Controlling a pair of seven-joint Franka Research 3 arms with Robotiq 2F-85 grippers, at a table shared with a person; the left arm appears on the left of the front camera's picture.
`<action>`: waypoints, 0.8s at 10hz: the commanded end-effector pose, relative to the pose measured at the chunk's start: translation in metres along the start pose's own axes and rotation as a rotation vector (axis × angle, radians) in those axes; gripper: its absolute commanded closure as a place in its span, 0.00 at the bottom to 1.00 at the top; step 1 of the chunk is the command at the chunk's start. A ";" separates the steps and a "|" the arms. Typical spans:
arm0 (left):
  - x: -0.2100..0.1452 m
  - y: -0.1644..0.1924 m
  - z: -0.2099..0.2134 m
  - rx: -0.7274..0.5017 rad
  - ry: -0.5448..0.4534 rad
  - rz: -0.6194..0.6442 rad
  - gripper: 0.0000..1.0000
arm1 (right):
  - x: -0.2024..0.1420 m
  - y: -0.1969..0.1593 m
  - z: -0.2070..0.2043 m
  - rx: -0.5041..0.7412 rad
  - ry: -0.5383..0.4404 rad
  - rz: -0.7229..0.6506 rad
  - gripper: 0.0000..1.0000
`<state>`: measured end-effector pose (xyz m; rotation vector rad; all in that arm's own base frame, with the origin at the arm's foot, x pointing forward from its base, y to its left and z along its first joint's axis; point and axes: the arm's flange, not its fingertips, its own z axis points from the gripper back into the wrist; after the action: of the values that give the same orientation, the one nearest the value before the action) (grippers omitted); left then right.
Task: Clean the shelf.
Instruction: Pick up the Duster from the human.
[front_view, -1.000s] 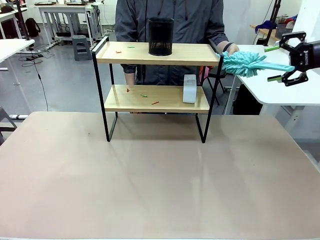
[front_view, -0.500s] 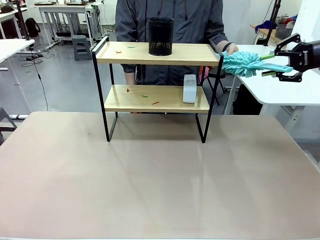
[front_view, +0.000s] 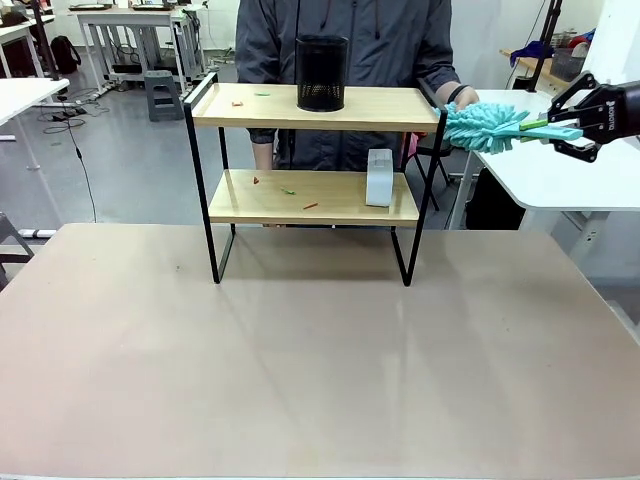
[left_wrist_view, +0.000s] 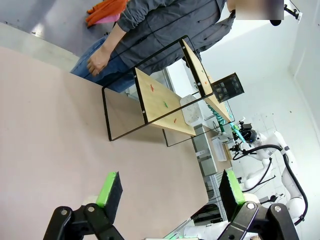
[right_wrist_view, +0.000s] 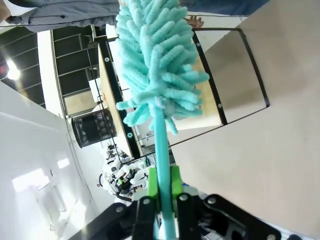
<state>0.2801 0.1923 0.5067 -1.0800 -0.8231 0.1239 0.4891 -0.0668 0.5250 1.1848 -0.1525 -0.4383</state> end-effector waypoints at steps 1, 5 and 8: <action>0.001 0.000 -0.003 -0.017 -0.013 -0.023 0.00 | -0.002 -0.003 0.000 0.035 0.005 0.021 1.00; 0.001 0.000 -0.003 -0.017 -0.013 -0.023 0.00 | -0.090 0.030 0.114 -0.011 -0.035 0.290 1.00; 0.001 0.000 -0.003 -0.017 -0.013 -0.023 0.00 | -0.219 -0.020 0.213 -0.201 0.043 0.479 1.00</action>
<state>0.2803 0.1926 0.5074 -1.0786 -0.8241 0.1227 0.2419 -0.1563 0.6285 0.9731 -0.3078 -0.0854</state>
